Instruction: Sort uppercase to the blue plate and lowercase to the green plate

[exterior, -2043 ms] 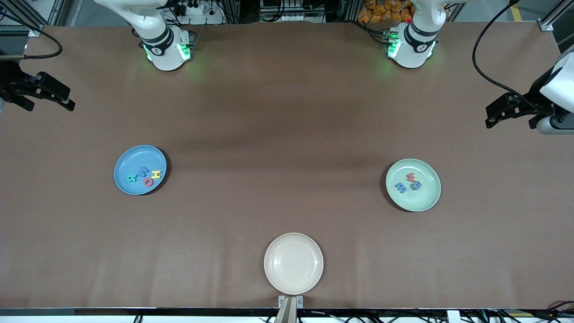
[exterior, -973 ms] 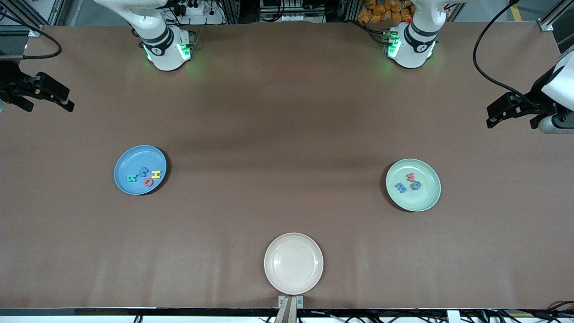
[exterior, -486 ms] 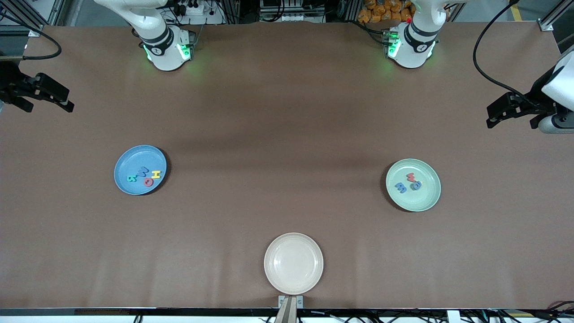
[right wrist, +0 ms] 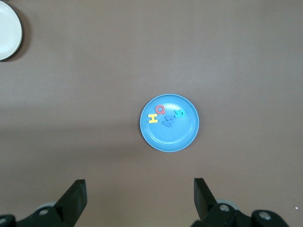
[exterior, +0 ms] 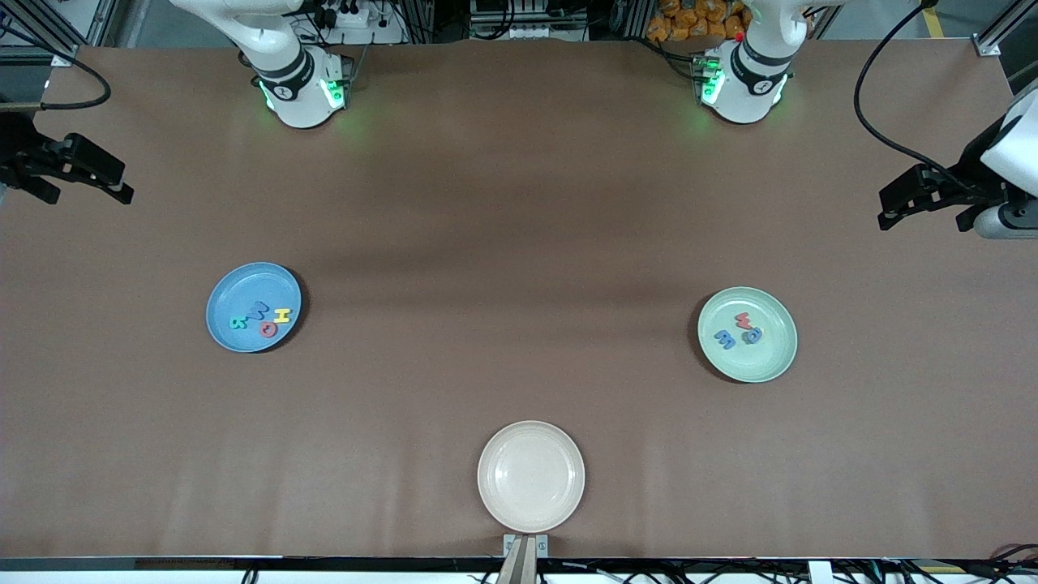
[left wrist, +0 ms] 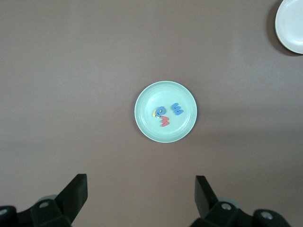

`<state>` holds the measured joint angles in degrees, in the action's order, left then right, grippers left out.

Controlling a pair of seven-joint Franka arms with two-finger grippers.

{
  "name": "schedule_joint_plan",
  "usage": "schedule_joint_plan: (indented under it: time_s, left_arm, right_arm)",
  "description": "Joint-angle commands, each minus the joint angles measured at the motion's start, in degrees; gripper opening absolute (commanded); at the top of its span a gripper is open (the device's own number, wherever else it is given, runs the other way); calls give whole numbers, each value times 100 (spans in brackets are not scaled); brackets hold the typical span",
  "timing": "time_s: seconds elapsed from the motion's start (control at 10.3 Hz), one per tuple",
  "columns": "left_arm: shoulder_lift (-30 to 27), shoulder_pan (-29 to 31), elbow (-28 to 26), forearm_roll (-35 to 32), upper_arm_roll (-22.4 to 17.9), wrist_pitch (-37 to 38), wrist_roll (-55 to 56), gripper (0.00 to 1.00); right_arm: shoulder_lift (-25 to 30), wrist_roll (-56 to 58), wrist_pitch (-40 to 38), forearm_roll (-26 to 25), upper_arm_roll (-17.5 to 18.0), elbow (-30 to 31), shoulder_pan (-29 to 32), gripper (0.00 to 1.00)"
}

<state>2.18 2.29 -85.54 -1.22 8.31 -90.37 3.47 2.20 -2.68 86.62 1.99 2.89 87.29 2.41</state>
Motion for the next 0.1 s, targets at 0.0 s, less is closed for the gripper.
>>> schedule_joint_plan:
  time_s: [0.0]
  left_arm:
    - [-113,-18,19,131,-40,81,-145,100]
  right_arm:
    - [-26,-13,4,29,-16,-10,-4,100]
